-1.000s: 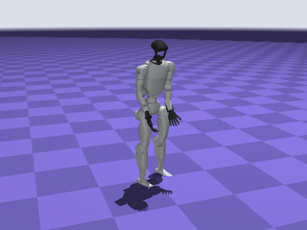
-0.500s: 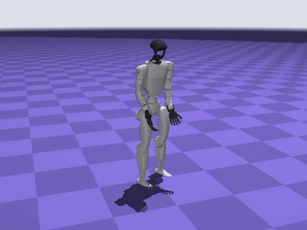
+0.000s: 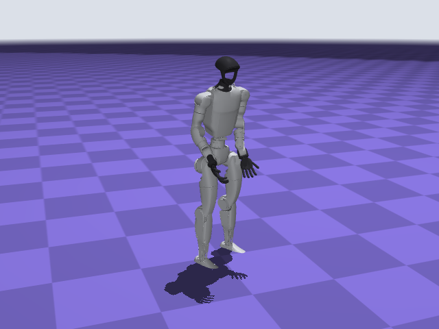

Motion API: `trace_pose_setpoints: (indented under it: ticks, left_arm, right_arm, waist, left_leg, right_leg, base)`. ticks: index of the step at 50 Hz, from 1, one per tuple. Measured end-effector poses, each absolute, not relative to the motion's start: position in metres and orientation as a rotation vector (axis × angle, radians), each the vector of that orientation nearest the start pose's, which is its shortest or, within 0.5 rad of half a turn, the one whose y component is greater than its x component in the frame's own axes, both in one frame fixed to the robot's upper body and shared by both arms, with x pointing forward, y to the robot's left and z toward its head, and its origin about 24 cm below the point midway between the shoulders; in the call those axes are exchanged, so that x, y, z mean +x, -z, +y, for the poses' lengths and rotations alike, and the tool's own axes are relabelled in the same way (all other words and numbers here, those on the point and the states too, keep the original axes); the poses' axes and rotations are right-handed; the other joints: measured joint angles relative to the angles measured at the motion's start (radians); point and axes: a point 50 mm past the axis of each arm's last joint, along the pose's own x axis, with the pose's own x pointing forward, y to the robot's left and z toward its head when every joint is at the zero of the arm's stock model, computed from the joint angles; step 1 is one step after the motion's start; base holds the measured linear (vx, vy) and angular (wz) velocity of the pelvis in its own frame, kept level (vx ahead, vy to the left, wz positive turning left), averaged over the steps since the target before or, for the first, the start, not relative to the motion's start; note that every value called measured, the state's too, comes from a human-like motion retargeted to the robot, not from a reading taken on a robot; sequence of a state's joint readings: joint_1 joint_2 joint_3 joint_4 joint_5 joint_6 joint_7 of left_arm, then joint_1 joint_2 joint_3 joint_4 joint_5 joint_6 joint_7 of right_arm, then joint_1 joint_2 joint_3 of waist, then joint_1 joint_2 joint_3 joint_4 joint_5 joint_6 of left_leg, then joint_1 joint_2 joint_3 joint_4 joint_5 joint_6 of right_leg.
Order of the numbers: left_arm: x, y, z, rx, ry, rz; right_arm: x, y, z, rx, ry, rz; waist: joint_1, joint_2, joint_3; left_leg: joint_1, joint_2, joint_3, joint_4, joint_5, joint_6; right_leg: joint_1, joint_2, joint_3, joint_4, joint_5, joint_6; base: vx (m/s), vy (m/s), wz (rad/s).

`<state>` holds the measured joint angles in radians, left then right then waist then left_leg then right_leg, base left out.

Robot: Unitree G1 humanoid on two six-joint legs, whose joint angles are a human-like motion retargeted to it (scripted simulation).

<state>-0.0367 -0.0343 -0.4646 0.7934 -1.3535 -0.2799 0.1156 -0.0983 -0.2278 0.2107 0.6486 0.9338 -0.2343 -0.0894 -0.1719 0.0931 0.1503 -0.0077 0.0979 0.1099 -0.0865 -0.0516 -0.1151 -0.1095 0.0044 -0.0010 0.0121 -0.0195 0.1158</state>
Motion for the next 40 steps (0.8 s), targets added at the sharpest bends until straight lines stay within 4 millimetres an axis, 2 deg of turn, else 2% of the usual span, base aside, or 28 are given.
trace_pose_setpoints:
  ticks: [11,13,15,17,18,20,32,40]
  left_arm:
    - [0.166,0.098,0.093,-1.028,-0.244,0.662]
    - [0.175,0.092,0.095,-1.04,-0.223,0.646]
    - [0.163,0.095,0.094,-1.048,-0.214,0.658]
    - [0.173,0.091,0.095,-1.053,-0.194,0.649]
    - [0.165,0.094,0.093,-1.055,-0.192,0.66]
    - [0.174,0.091,0.093,-1.064,-0.169,0.655]
    - [0.187,0.11,0.075,-1.026,-0.133,0.75]
    - [0.199,0.115,0.069,-0.994,-0.139,0.782]
  right_arm:
    - [0.205,0.039,-0.188,0.388,0.063,0.309]
    - [0.211,0.031,-0.192,0.361,0.032,0.287]
    - [0.2,0.033,-0.188,0.337,0.008,0.302]
    - [0.208,0.028,-0.192,0.319,-0.001,0.291]
    - [0.203,0.032,-0.19,0.313,-0.004,0.307]
    - [0.213,0.03,-0.195,0.3,0.003,0.307]
    - [0.247,0.068,-0.206,0.438,0.191,0.48]
    - [0.263,0.078,-0.201,0.513,0.251,0.563]
  waist:
    - [-0.002,-0.009,-0.038]
    - [-0.005,-0.005,-0.027]
    - [-0.006,-0.012,-0.043]
    - [-0.008,-0.008,-0.03]
    - [-0.008,-0.012,-0.039]
    - [-0.009,-0.006,-0.024]
    - [0.0,0.019,0.004]
    - [0.006,0.041,0.024]
  left_leg:
    - [0.002,-0.007,0.004,0.0,-0.002,-0.005]
    - [-0.002,-0.005,0.002,0.009,-0.009,-0.007]
    - [0.005,-0.009,0.003,0.0,-0.003,-0.006]
    - [0.0,-0.007,-0.001,0.008,-0.009,-0.007]
    - [0.004,-0.009,-0.001,0.002,-0.005,-0.006]
    - [-0.001,-0.007,-0.006,0.009,-0.011,-0.007]
    - [-0.029,0.002,-0.035,0.007,-0.008,-0.015]
    - [-0.068,0.011,-0.056,0.003,0.005,-0.029]
  right_leg:
    - [0.008,-0.009,-0.013,0.001,-0.003,0.004]
    - [0.008,-0.007,-0.015,0.005,-0.008,0.005]
    - [0.011,-0.011,-0.015,0.006,-0.009,0.005]
    - [0.01,-0.01,-0.015,0.009,-0.013,0.004]
    - [0.011,-0.012,-0.016,0.009,-0.013,0.003]
    - [0.01,-0.01,-0.016,0.011,-0.016,0.002]
    - [-0.002,-0.002,-0.031,-0.002,-0.011,-0.018]
    - [-0.025,0.004,-0.053,-0.015,0.002,-0.029]
  base:
    - [0.0,0.0,0.0]
    - [0.0,0.0,0.0]
    - [0.0,0.0,0.0]
    - [0.0,0.0,0.0]
    - [0.0,0.0,0.0]
    - [0.0,0.0,0.0]
    - [0.0,0.0,0.0]
    - [0.0,-0.03,0.19]
